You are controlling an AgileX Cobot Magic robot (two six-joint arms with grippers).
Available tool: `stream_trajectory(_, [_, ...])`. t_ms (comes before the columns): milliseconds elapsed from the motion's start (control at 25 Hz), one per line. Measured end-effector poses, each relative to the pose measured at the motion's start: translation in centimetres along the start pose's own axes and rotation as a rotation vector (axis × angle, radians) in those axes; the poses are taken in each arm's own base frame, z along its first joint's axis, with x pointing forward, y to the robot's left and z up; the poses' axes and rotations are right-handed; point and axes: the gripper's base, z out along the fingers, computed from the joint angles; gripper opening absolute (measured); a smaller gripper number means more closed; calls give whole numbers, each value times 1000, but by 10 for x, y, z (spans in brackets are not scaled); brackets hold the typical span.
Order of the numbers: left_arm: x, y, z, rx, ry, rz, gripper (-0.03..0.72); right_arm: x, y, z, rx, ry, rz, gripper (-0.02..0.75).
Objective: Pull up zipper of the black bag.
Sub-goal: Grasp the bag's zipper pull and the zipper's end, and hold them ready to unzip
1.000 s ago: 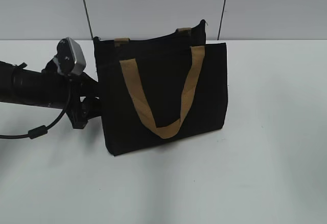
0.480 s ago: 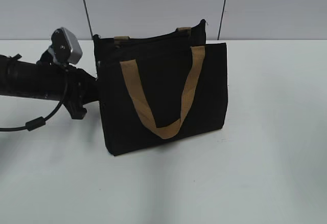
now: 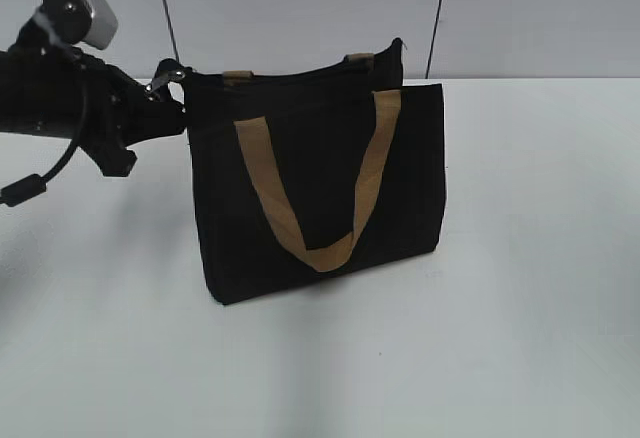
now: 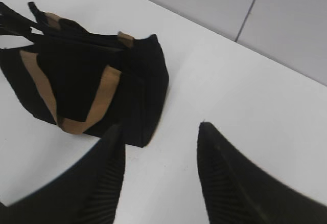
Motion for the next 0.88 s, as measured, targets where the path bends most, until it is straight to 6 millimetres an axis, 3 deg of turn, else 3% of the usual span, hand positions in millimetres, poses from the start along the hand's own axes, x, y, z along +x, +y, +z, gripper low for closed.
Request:
stream_trajectory(200, [-16, -2, -21, -9, 9, 30, 77, -28, 17, 34, -144, 20, -78, 365])
stream_trajectory(480, [-43, -4, -53, -67, -42, 89, 77, -59, 47, 97, -300, 88, -99, 365])
stream_trajectory(880, [-61, -7, -74, -117, -94, 126, 77, -77, 101, 183, -450, 157, -236, 365])
